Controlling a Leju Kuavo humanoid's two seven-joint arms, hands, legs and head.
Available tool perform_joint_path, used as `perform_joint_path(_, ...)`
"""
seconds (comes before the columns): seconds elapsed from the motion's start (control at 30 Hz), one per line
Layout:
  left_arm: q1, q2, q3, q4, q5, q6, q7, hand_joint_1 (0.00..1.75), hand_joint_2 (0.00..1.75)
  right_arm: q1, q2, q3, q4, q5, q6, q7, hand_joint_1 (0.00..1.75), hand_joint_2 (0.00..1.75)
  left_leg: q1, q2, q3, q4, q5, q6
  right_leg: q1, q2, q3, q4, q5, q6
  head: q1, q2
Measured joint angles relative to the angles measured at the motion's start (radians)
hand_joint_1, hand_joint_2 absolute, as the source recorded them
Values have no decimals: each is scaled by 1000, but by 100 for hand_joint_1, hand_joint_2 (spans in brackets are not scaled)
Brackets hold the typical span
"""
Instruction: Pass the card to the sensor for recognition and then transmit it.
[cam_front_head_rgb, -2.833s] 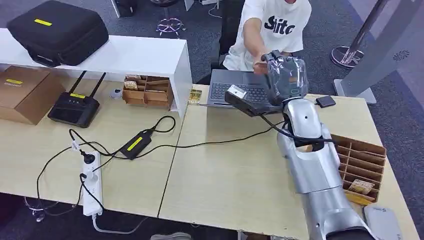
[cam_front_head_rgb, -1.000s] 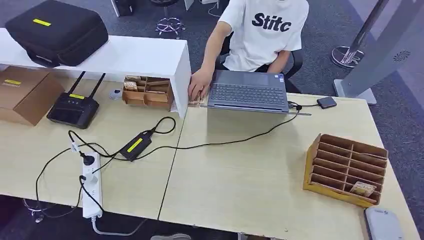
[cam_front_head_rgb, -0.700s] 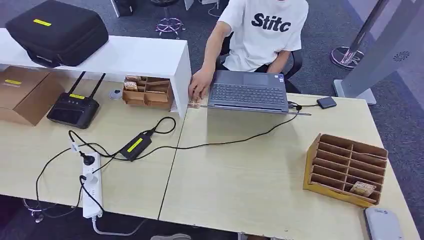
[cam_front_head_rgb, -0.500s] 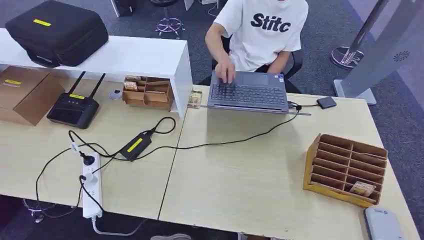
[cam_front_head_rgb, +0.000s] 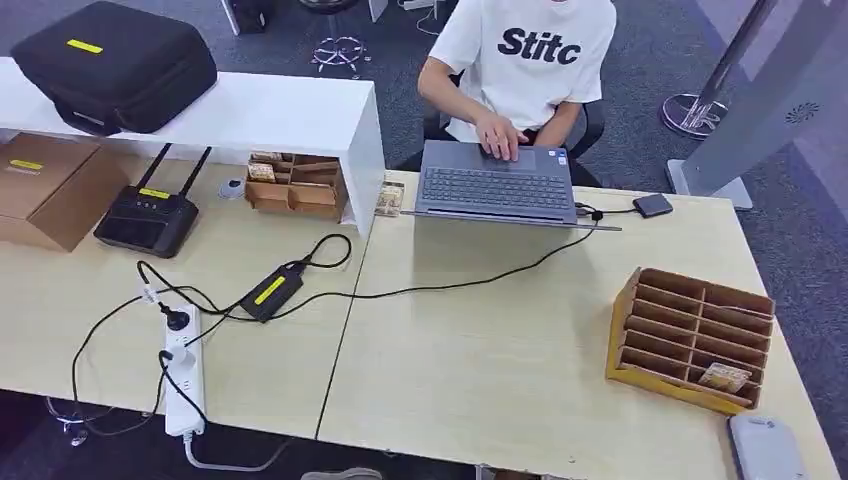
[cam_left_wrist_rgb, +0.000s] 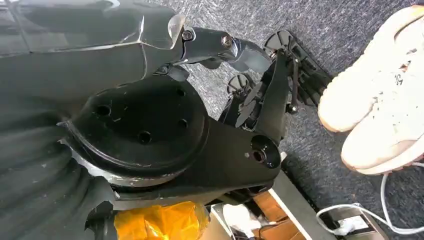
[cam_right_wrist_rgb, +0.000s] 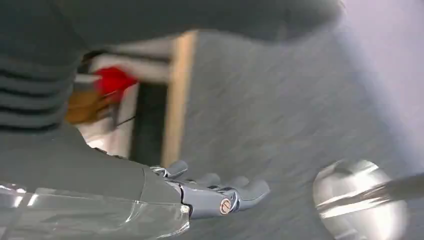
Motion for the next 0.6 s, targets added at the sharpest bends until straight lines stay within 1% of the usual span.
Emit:
perform_joint_path(0.07, 0, 2, 0, 0, 0, -2, 2, 0, 175, 0, 32, 9, 29, 39, -54, 76, 0, 175, 0, 0, 0, 0, 0, 0, 0, 0, 0, 0, 0, 0, 0, 0)
perform_joint_path(0.17, 0, 6, 0, 0, 0, -3, 9, 0, 175, 0, 62, 44, 65, 118, -89, 203, 0, 175, 0, 0, 1, 0, 0, -1, 0, 0, 0, 1, -1, -1, 1, 0)
perform_joint_path(0.27, 0, 8, 0, 0, 0, -2, 18, 0, 175, 0, 77, 124, 95, 273, -166, 324, 0, 175, 0, 0, 1, 0, 0, -1, 0, 0, 0, 1, -1, -1, 1, 0)
perform_joint_path(0.33, 0, 9, 0, 0, -3, 1, 21, 0, 175, 2, 84, 194, 106, 375, -206, 374, 0, 175, 0, 0, 1, 0, 0, -1, 0, 0, 0, 1, -1, -1, 1, 0)
perform_joint_path(0.4, -1, 11, 0, 0, -6, 1, 24, 0, 175, 5, 89, 272, 114, 452, -223, 408, 0, 175, 0, 0, 1, 0, 0, -1, 0, 0, 0, 1, -1, -1, 1, 0)
perform_joint_path(0.47, -1, 12, 0, 0, -7, 1, 26, 0, 175, 6, 94, 327, 121, 466, -226, 418, 0, 175, 0, 0, 1, 0, 0, -1, 0, 0, 0, 1, -1, -1, 1, 0)
perform_joint_path(0.6, -1, 16, 0, 0, -8, 1, 29, 0, 175, 7, 97, 386, 127, 478, -227, 423, 0, 175, 0, 0, 1, 0, 0, -1, 0, 0, 0, 1, -1, -1, 0, 0)
